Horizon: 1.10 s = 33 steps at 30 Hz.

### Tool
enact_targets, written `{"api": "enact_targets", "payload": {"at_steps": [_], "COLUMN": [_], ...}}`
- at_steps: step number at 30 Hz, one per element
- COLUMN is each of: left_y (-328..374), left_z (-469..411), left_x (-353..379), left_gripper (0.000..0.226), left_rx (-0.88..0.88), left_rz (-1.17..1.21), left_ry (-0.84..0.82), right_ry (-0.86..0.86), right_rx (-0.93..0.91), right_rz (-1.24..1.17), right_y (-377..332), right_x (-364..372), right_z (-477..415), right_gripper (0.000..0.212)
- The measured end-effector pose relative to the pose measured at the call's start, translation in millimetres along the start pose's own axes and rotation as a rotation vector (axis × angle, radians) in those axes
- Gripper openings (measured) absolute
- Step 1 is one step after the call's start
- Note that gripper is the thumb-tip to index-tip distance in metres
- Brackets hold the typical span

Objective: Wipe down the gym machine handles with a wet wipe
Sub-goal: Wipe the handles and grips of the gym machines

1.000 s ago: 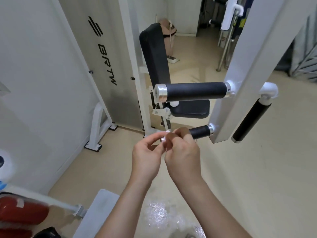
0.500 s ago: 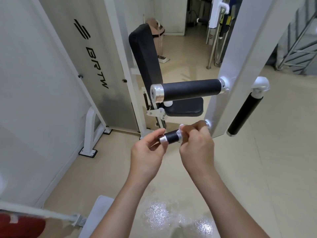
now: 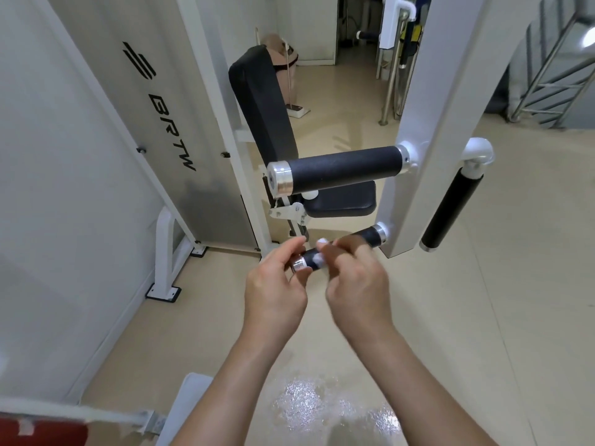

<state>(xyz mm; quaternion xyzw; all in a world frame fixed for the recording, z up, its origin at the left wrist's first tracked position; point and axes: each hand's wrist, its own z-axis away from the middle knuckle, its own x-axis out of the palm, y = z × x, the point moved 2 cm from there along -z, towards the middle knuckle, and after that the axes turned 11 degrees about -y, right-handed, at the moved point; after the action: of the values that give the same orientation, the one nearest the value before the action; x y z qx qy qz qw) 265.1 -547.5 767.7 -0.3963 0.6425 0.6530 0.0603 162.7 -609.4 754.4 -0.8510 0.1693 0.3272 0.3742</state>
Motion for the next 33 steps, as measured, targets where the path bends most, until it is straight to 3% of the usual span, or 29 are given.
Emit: {"api": "enact_targets", "payload": {"at_steps": [4,9,13,19,23,28,33], "left_y": [5,8,8,19,21,22,21], "left_z": [-3,-5,0,-1,-2,-8,-8], "left_x": [-1,-1,4,9,15,15,19], "left_gripper": [0.041,0.040,0.045,0.041,0.034,0.027,0.044], "left_rx": [0.074,0.127,0.116,0.200,0.209,0.245,0.204], "left_rz": [-0.137,-0.180,-0.265,-0.435,-0.601,-0.621,-0.696], "left_ry": [0.052,0.053,0.062,0.015,-0.042,-0.033,-0.086], "right_ry": [0.180,0.011,0.152,0.006,0.162,0.081,0.257], "right_rx": [0.227,0.012,0.204,0.022,0.221,0.022,0.243], "right_rz": [-0.034,-0.053,0.028,0.053,0.100,0.120,0.112], "right_y": [25,-10,25,0,33,14,39], "right_x": [-16,10,-16,3,-21,2,-17], "right_z": [-6,-6,-17,-8,-14,-3,-8], "right_gripper": [0.013,0.011,0.014,0.022,0.018,0.016,0.020]}}
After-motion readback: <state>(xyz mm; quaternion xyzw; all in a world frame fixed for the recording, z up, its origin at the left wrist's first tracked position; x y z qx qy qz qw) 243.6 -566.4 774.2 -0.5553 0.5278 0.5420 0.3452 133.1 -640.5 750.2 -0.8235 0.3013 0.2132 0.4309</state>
